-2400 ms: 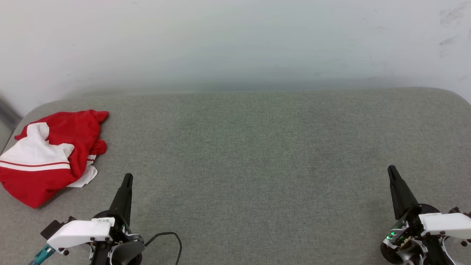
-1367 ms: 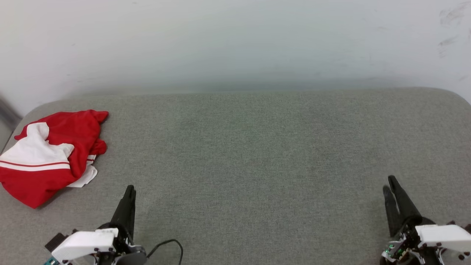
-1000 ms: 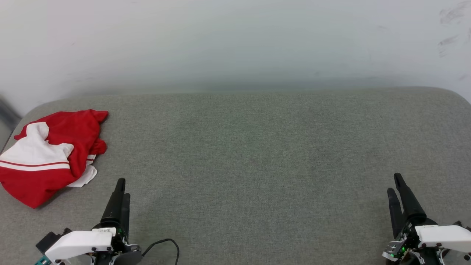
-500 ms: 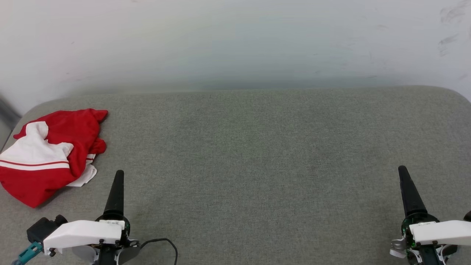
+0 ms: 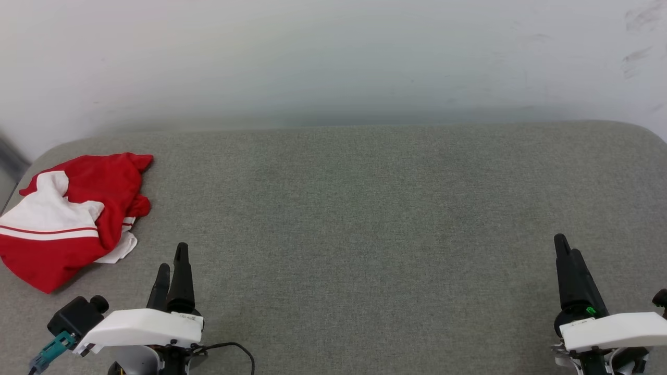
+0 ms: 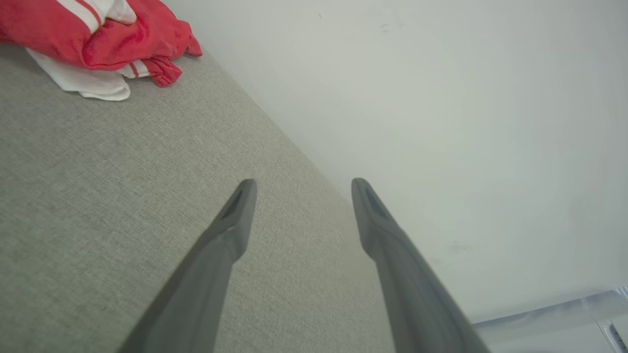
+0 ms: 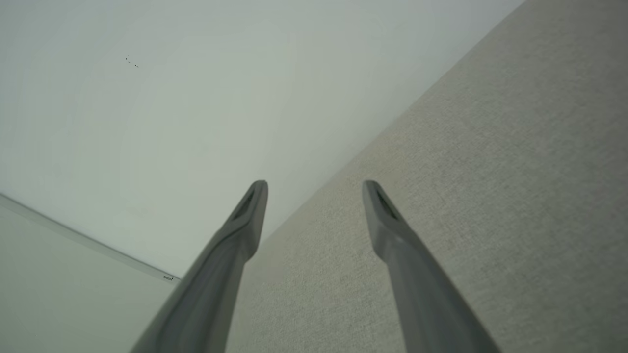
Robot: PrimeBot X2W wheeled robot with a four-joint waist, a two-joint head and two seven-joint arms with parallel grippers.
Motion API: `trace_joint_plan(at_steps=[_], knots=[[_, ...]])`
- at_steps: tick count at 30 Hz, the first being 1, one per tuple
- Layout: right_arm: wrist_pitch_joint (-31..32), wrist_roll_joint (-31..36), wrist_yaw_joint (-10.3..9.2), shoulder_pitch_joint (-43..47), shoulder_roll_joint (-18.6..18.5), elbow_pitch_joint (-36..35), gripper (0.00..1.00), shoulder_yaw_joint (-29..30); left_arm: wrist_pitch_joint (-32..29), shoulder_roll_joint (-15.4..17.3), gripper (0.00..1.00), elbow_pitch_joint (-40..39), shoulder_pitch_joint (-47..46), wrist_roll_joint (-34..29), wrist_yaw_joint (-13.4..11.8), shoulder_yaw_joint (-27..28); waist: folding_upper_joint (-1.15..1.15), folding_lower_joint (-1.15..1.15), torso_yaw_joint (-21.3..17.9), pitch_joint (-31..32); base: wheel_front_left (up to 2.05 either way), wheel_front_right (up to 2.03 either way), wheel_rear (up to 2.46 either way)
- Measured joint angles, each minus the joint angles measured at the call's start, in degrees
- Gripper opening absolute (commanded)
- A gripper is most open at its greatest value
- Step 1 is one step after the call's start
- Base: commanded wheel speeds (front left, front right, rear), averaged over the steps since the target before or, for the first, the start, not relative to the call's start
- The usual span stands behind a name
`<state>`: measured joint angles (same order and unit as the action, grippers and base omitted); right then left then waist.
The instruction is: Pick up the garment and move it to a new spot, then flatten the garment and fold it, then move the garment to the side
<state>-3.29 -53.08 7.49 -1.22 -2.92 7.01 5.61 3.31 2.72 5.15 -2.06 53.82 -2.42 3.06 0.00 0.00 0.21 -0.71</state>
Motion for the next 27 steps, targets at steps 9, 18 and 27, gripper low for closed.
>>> trace_joint_plan(at_steps=[9,18,27], knots=[[-1.66,8.53,0.00,0.34,0.00,-1.34,1.00,-0.34,1.68,0.00,1.00,-0.97,0.43,-9.02,-1.60,-1.63,0.00,0.00,0.10,-0.19,0.00,0.00,0.00],[-3.25,15.88,0.00,0.89,0.00,-2.12,1.00,-0.37,3.22,0.01,1.00,-1.86,0.67,-17.17,-3.02,-3.18,0.00,0.00,0.16,-0.27,0.00,0.00,0.00],[-4.67,22.07,-0.01,1.27,0.00,-2.77,1.00,-0.46,4.60,0.09,1.00,-2.27,1.02,-23.45,-3.89,-4.70,0.00,0.00,0.21,-0.47,0.00,0.00,0.00]])
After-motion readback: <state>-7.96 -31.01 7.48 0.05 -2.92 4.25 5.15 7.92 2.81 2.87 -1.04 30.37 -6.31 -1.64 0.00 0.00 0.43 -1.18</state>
